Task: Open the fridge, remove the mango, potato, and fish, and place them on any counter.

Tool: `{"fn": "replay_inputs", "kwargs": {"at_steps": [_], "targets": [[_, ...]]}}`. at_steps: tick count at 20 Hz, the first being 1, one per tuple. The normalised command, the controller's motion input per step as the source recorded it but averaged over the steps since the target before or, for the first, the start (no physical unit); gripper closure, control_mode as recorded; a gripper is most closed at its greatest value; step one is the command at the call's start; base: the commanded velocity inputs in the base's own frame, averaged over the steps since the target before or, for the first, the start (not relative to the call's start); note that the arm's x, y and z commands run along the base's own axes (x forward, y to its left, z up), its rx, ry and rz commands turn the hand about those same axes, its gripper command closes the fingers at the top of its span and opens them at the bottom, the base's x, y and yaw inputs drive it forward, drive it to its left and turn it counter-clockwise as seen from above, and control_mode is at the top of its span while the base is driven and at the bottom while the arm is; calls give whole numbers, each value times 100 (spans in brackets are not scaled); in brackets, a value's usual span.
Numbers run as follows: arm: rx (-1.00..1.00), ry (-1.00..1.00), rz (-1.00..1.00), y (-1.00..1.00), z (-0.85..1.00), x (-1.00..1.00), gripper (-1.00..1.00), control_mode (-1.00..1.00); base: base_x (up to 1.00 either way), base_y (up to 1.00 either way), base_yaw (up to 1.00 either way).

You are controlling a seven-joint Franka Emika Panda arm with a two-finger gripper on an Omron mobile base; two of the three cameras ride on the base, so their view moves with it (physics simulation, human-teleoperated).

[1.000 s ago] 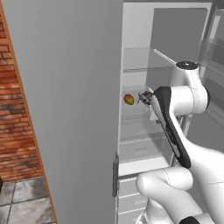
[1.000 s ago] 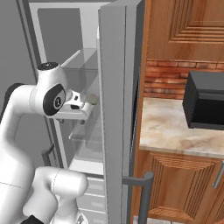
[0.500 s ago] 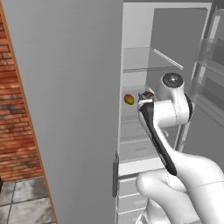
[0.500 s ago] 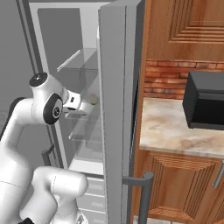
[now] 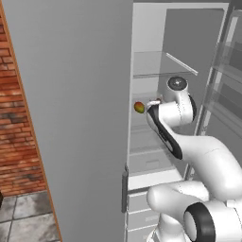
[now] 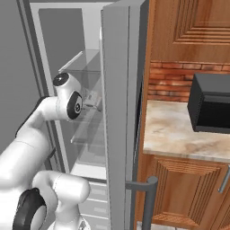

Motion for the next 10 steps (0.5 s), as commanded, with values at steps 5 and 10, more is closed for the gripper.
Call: {"fn": "replay_inputs", "kwargs": {"at_steps": [5, 10], "targets": [[-4, 1, 0, -21, -6, 51, -100, -100, 0, 0, 0], [-7, 0, 0, -23, -34, 19, -100, -100, 0, 0, 0]]}}
